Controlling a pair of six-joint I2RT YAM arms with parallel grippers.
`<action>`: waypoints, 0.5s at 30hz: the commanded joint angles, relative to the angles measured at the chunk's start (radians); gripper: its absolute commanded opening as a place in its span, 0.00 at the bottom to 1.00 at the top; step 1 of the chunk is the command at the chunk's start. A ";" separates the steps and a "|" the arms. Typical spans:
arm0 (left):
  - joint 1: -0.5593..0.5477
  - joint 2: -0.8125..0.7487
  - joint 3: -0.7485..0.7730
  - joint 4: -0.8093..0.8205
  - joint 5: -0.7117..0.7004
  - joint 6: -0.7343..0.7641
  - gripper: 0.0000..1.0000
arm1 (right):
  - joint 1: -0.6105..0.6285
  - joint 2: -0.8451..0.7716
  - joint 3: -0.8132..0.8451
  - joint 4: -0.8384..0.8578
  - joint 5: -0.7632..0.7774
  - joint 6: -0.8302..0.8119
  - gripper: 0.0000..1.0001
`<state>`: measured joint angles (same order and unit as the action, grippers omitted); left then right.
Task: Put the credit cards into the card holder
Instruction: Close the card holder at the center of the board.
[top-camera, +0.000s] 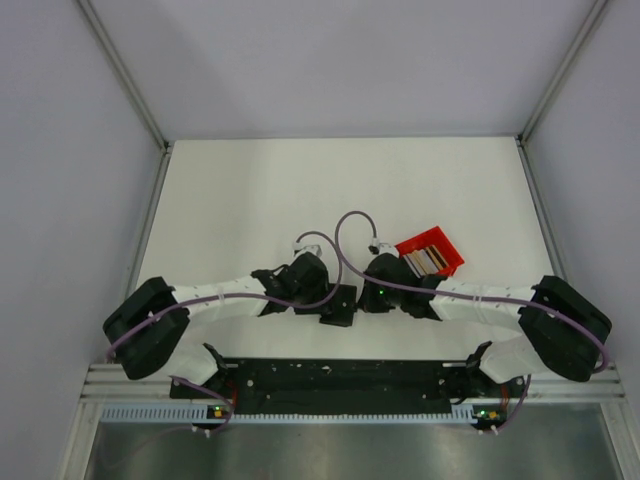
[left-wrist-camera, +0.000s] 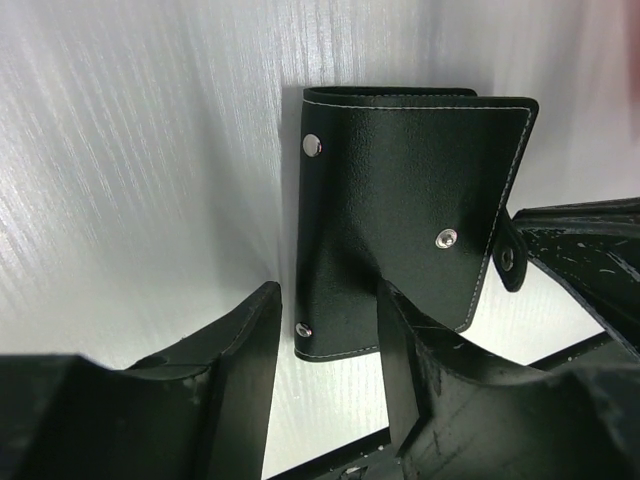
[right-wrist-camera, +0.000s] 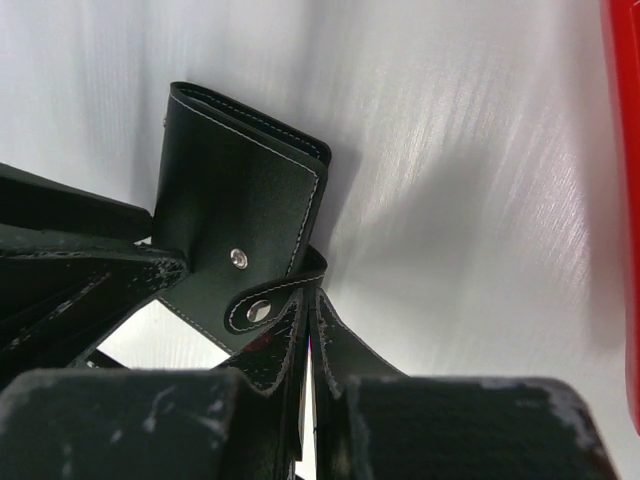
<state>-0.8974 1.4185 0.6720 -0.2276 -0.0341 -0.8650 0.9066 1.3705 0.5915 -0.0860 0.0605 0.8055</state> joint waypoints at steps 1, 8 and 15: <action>-0.001 0.031 0.011 0.037 0.010 -0.005 0.46 | -0.008 0.002 0.050 0.052 -0.024 -0.009 0.00; -0.001 0.065 -0.002 0.040 0.014 -0.006 0.40 | -0.006 0.032 0.062 0.068 -0.040 -0.008 0.00; -0.001 0.063 0.000 0.047 0.020 -0.003 0.38 | -0.008 0.067 0.080 0.069 -0.050 -0.017 0.00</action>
<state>-0.8974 1.4567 0.6724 -0.1848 -0.0120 -0.8696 0.9066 1.4212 0.6258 -0.0452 0.0242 0.8040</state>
